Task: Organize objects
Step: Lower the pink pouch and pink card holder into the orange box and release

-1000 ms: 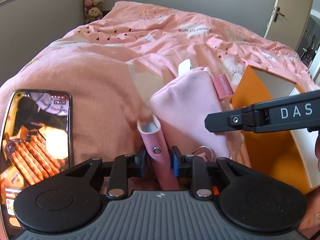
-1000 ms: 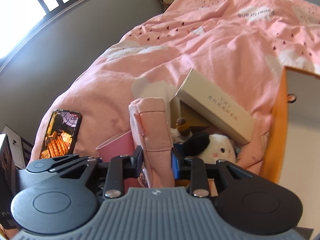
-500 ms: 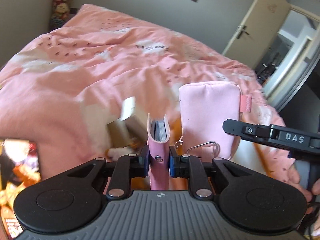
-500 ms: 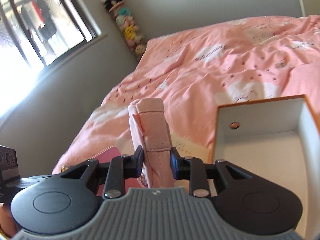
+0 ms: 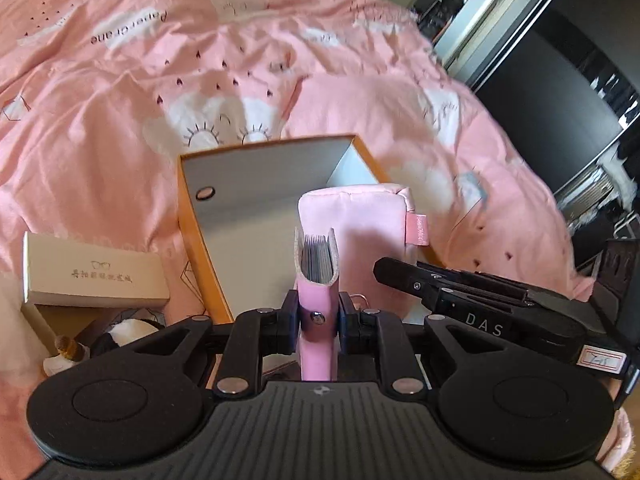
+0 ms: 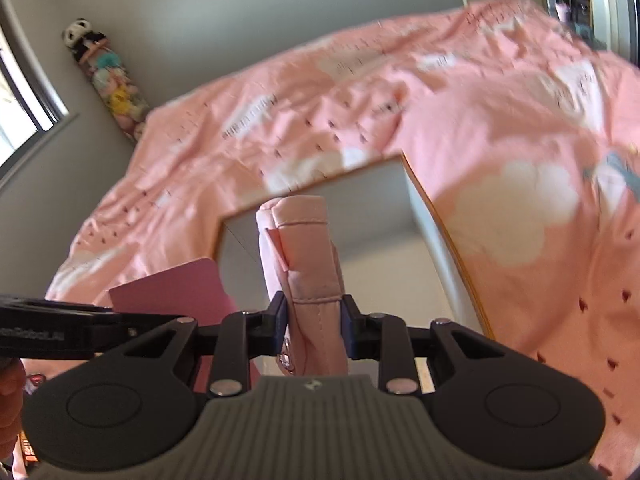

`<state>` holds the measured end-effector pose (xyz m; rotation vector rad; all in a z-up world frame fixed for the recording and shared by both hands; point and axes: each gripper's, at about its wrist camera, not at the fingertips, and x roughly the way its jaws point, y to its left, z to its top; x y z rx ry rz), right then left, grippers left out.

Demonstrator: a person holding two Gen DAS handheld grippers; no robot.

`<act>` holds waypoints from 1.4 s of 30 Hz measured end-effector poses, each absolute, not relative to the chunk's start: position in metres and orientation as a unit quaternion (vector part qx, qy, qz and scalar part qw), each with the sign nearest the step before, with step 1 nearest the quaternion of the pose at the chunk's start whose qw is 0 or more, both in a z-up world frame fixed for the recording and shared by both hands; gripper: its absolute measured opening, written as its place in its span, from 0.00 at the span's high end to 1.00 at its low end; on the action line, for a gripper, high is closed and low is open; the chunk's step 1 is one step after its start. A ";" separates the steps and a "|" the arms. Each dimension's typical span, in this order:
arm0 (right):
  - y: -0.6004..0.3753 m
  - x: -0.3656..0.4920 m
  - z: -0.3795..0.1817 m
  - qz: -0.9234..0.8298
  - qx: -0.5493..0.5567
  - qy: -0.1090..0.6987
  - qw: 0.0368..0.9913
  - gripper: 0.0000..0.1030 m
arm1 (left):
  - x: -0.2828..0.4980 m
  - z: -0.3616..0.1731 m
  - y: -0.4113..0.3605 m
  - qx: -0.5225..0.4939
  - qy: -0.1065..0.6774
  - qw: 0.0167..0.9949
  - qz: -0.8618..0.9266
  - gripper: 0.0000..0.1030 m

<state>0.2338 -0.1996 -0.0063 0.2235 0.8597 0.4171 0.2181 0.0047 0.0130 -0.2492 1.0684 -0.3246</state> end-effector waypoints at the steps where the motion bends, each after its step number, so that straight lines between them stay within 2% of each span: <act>1: -0.201 0.237 -0.014 0.199 0.108 0.425 0.877 0.72 | 0.224 0.005 0.001 -0.114 0.519 0.834 -0.152 0.80; 7: -0.201 0.251 -0.046 0.202 0.115 0.466 0.854 0.72 | 0.248 -0.022 -0.011 -0.084 0.576 0.802 -0.136 0.80; 13: -0.196 0.255 -0.058 0.203 0.106 0.486 0.843 0.72 | 0.269 -0.045 -0.010 -0.102 0.623 0.766 -0.120 0.80; 20: -0.193 0.256 -0.056 0.201 0.094 0.487 0.845 0.72 | 0.277 -0.049 -0.014 -0.072 0.641 0.758 -0.097 0.77; 25: -0.187 0.258 -0.059 0.207 0.090 0.497 0.838 0.71 | 0.278 -0.047 -0.016 -0.037 0.630 0.773 -0.074 0.68; 29: -0.181 0.259 -0.060 0.211 0.082 0.497 0.838 0.71 | 0.277 -0.043 -0.009 -0.042 0.620 0.780 -0.071 0.66; 32: -0.172 0.257 -0.061 0.217 0.063 0.497 0.838 0.71 | 0.278 -0.040 -0.003 -0.058 0.609 0.788 -0.071 0.65; 34: -0.165 0.256 -0.062 0.218 0.044 0.495 0.840 0.71 | 0.279 -0.037 -0.001 -0.067 0.595 0.798 -0.072 0.61; 42: -0.148 0.262 -0.059 0.218 0.016 0.493 0.842 0.70 | 0.262 -0.011 0.032 -0.147 0.528 0.832 -0.086 0.61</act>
